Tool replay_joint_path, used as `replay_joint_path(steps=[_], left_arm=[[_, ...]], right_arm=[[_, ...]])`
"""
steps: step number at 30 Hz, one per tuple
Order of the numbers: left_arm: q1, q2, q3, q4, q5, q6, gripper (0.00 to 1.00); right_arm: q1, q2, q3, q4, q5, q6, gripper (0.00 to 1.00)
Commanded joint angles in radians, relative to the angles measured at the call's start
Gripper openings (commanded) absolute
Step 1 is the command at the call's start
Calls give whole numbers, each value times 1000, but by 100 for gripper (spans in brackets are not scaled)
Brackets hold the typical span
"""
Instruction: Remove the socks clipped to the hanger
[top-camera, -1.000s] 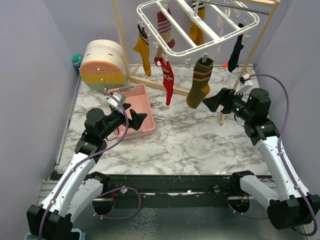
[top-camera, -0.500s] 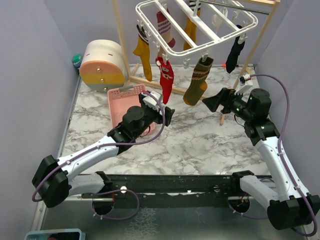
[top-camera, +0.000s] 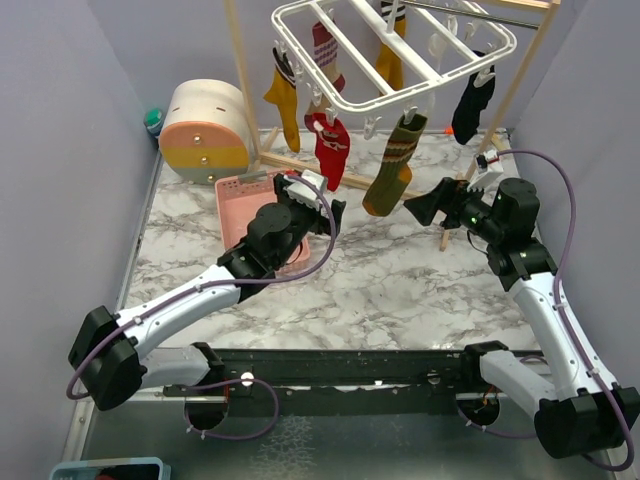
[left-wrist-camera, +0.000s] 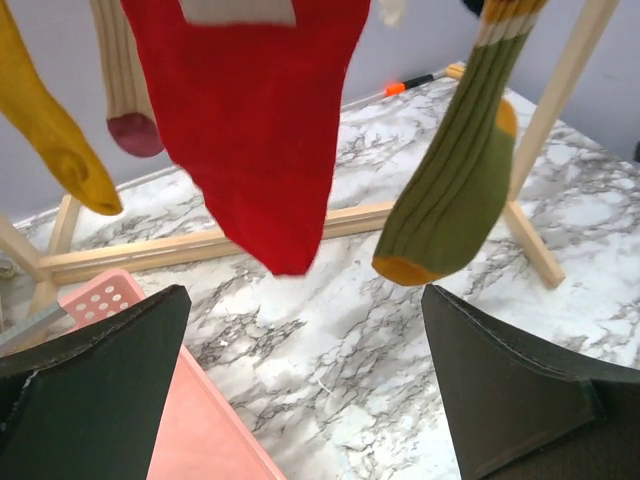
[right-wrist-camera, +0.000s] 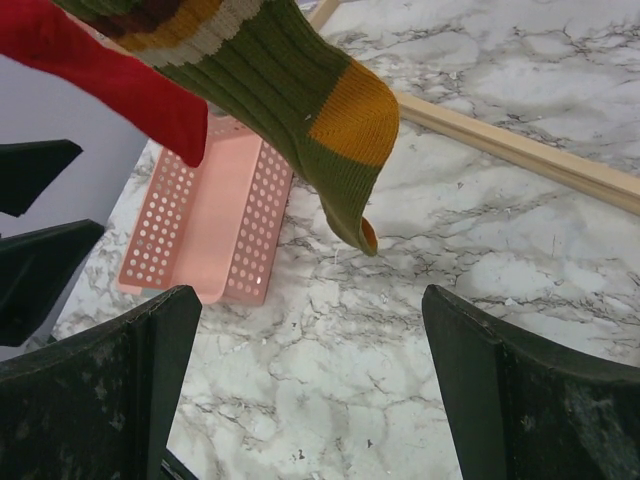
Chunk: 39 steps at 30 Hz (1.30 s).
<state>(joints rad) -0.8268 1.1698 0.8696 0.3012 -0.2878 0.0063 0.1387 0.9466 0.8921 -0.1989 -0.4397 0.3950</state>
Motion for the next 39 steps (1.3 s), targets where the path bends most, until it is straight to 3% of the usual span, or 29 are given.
replay_joint_path(steps=[1, 11, 24, 30, 36, 39], left_arm=[[-3, 65, -56, 139, -119, -3, 99], [-2, 239, -134, 487, -281, -2, 99], [8, 304, -152, 687, -179, -28, 99], [77, 380, -182, 812, -176, -41, 99], [130, 464, -204, 942, -84, -88, 78], [148, 508, -209, 1053, -16, -86, 77]], right_arm=[[6, 0, -15, 22, -20, -4, 100], [6, -11, -25, 1, -22, -22, 100], [6, -1, -42, -6, -26, -47, 100], [6, 2, -38, -7, -29, -51, 100], [6, -7, -30, -26, -24, -64, 100], [6, -9, -36, -28, -26, -65, 100]])
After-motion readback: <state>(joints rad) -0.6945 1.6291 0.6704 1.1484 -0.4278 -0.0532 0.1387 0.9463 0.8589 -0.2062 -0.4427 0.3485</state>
